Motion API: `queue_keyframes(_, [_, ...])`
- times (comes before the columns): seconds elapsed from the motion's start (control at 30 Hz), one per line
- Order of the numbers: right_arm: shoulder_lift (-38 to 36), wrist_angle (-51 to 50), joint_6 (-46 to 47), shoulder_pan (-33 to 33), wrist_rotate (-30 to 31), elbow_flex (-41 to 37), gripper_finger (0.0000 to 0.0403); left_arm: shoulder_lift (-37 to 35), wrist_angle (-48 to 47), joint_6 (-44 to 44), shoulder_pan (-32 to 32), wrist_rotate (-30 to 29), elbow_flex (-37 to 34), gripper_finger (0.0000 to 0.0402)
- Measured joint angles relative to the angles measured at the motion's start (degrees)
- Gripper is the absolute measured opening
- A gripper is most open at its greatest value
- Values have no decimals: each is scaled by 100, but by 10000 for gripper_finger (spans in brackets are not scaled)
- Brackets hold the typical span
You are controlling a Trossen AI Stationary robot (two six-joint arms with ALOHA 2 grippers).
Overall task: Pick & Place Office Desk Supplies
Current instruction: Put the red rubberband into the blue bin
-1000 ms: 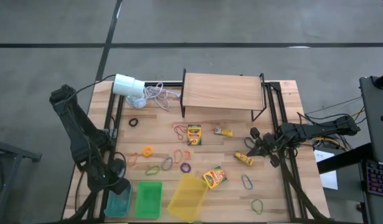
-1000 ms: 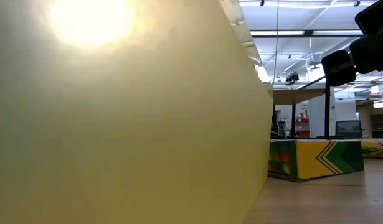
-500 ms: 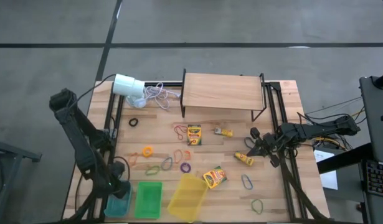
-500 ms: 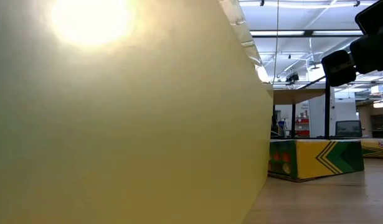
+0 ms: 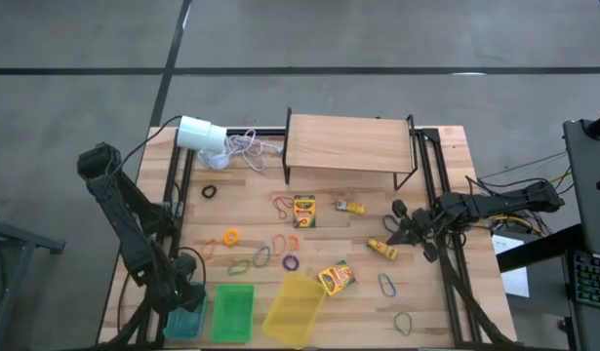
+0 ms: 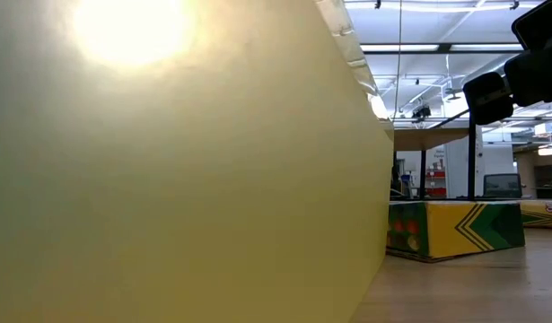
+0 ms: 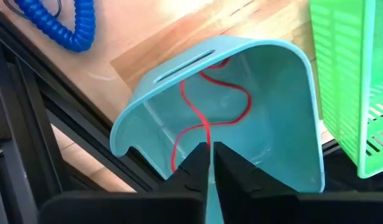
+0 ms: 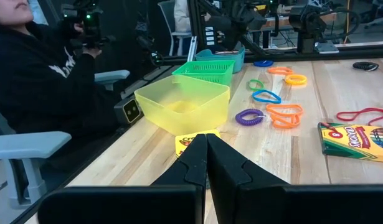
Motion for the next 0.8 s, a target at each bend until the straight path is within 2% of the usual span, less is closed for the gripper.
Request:
queue_keyframes(0.37, [0,0,0,0,0,-2,8,-2,41,-90,4,-127,0,123])
queue_keyframes(0.8, [-1,0,0,0,1,-2,8,-195,159,-152,114,-652,8,153])
